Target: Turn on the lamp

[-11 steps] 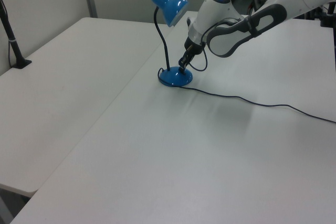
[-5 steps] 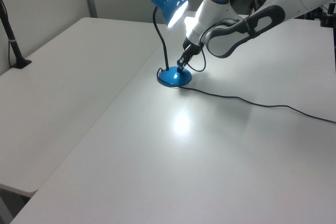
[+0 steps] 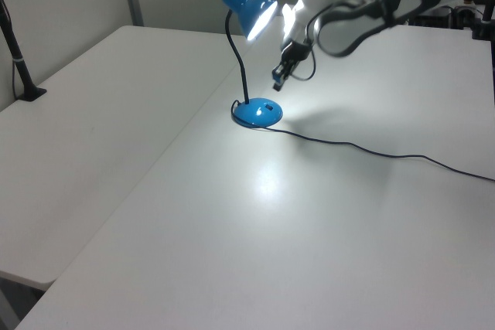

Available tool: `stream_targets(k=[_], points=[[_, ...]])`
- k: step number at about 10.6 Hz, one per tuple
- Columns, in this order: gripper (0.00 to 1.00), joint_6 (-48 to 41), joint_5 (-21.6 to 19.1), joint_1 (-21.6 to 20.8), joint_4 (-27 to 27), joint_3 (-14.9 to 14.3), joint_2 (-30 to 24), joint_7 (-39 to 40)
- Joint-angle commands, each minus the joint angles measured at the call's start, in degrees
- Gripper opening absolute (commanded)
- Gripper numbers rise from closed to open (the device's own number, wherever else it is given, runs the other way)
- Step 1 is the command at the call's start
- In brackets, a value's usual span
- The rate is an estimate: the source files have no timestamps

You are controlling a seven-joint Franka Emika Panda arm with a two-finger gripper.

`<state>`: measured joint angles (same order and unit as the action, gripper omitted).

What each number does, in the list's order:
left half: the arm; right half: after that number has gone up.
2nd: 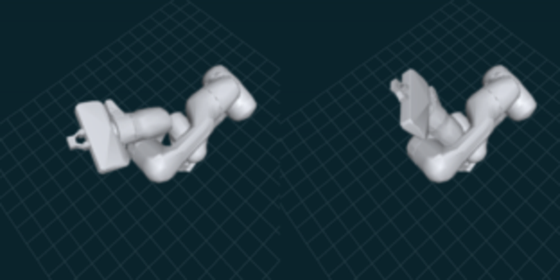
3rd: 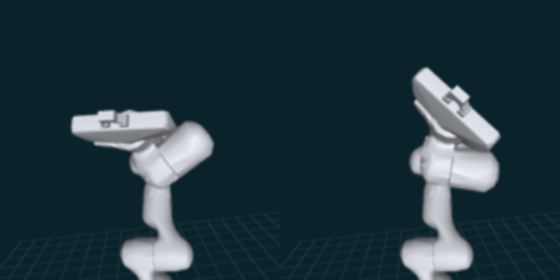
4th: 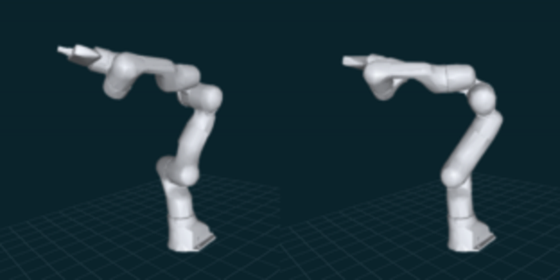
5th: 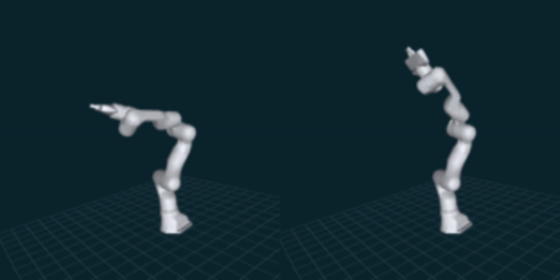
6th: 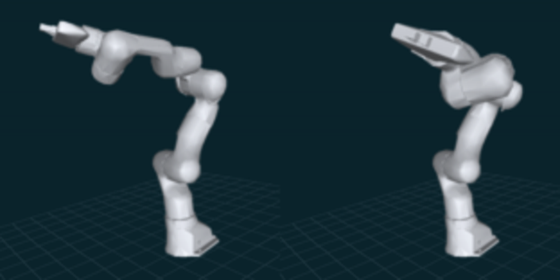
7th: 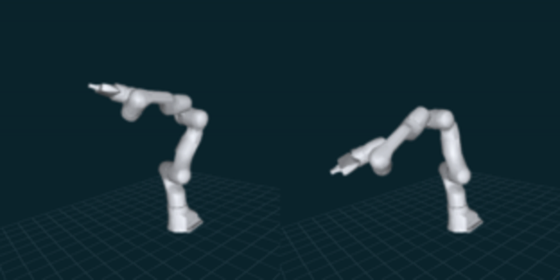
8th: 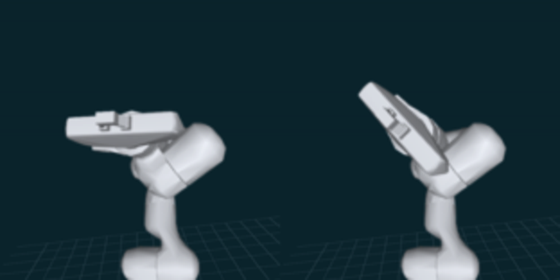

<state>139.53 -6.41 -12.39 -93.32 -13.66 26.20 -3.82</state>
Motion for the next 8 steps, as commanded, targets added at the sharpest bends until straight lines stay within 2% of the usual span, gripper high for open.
stream_targets(k=[1,2,3,4,5,8], points=[[0.14,-23.44,3.40,0.34,-5.12,-0.40,-14.39,0.56],[0.38,-28.56,4.03,1.22,-4.94,-0.40,-16.59,0.57],[0.82,-32.87,4.30,2.01,-4.94,-0.40,-18.62,0.74],[1.00,-36.83,6.74,2.28,-4.59,-0.23,-20.03,1.18],[1.00,-40.61,8.67,2.28,-3.72,-0.22,-20.39,2.49],[1.00,-43.55,8.87,2.81,-1.52,-0.22,-19.87,2.68]])
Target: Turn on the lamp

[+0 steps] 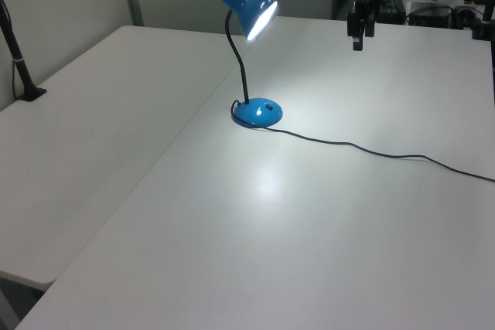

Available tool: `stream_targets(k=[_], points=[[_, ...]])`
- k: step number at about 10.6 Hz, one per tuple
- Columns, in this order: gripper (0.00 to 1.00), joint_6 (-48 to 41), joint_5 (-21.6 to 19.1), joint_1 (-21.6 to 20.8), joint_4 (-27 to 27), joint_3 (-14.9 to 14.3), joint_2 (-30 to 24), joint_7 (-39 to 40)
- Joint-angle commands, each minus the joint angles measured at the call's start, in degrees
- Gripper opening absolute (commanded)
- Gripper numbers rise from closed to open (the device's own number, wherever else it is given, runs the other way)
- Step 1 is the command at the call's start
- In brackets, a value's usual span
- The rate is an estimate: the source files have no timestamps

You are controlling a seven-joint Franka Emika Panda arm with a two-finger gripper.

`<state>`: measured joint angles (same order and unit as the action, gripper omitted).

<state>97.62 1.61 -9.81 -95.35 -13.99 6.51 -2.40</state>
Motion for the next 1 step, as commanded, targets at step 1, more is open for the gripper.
stream_targets(k=[1], points=[[1.00,-1.64,0.59,0.32,0.77,0.02,-0.09,1.17]])
